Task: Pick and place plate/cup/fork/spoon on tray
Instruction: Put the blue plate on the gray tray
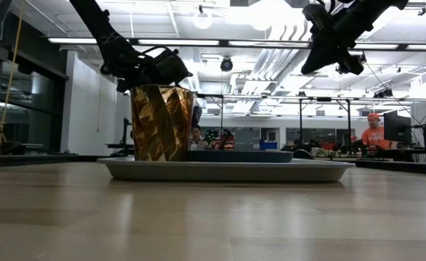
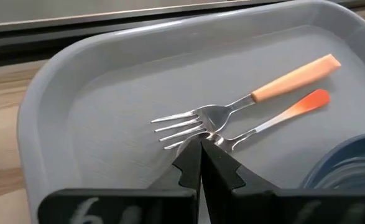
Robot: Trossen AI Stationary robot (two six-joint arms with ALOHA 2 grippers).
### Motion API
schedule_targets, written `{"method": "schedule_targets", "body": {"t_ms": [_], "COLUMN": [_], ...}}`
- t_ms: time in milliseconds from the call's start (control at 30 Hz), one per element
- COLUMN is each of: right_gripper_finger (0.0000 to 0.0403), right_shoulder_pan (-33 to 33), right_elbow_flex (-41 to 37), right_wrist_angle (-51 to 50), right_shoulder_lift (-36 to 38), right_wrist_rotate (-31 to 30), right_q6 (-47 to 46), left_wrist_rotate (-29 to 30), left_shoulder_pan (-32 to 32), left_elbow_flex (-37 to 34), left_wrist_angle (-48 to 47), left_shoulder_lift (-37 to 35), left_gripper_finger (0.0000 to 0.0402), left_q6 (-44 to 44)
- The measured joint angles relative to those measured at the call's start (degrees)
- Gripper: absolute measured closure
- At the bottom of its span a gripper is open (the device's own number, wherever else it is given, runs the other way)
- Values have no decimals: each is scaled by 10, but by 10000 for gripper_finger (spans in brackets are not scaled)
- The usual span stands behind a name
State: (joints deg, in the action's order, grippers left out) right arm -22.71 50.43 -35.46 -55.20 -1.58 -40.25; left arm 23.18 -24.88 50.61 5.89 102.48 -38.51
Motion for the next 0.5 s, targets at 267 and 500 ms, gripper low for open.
{"method": "schedule_targets", "body": {"t_ms": [267, 500], "right_gripper_finger": [403, 403], "right_shoulder_pan": [0, 0], "right_elbow_flex": [0, 0], "right_wrist_angle": [0, 0], "right_shoulder_lift": [0, 0], "right_wrist_rotate": [-10, -10], "right_q6": [0, 0], "left_wrist_rotate": [-8, -23], "left_shoulder_pan": [2, 3], "left_elbow_flex": [0, 0], "left_wrist_angle": [-22, -30], "left_shoulder_lift": [0, 0], "left_gripper_finger": [401, 401], "left_q6": [10, 13]}}
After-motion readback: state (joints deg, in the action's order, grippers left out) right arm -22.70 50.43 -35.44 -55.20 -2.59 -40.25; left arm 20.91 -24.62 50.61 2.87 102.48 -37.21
